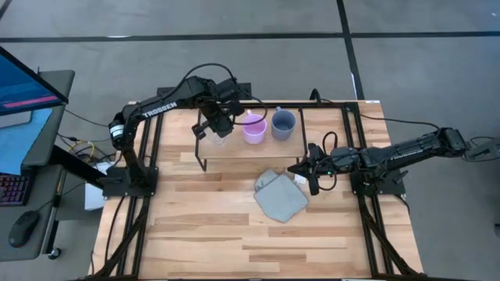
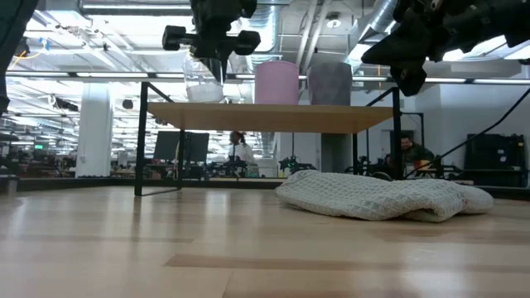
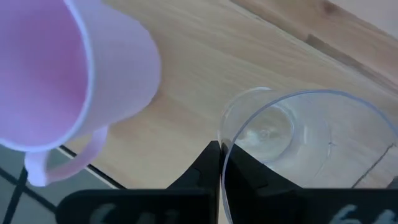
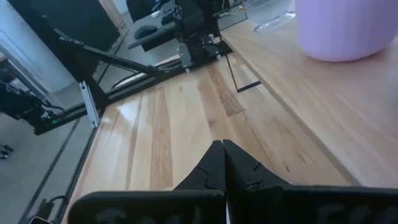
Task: Stack small to large cups/mugs on shelf
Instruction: Put the transparent mug on the shelf
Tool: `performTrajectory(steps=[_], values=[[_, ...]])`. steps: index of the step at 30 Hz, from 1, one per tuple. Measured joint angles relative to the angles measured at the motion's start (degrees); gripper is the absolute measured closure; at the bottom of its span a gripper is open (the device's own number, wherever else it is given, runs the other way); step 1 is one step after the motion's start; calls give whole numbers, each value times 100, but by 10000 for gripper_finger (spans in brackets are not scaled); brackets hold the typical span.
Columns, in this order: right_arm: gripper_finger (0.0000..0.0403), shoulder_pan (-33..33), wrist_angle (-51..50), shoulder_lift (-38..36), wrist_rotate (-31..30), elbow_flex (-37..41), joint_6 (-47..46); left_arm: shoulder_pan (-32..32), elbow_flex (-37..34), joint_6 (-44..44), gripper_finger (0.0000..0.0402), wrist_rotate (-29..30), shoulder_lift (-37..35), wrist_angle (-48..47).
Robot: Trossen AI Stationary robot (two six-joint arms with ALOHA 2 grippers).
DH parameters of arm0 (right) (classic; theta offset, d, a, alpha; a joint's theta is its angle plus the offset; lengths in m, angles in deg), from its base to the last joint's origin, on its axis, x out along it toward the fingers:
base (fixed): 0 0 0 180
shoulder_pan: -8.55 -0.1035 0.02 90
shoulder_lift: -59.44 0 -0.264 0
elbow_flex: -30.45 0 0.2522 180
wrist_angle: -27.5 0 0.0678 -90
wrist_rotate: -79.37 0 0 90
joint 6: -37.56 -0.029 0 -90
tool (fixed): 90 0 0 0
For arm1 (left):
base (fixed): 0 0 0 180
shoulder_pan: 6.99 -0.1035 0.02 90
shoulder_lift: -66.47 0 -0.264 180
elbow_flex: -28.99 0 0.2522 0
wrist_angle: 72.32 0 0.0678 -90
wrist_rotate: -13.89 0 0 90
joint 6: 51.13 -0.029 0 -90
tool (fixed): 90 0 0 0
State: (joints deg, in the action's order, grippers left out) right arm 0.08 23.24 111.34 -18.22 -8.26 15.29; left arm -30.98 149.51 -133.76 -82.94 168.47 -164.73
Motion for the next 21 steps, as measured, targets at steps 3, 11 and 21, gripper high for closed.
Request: performTrajectory(steps=[3,11,21], values=[[393,0,0,0,0,0,-30,26,0,-200,401,17,42,60],[393,0,2,0,0,0,-172,-66,11,-319,401,-3,151,341],[393,0,41,0,0,0,-173,-110,17,140,401,-16,269,359]])
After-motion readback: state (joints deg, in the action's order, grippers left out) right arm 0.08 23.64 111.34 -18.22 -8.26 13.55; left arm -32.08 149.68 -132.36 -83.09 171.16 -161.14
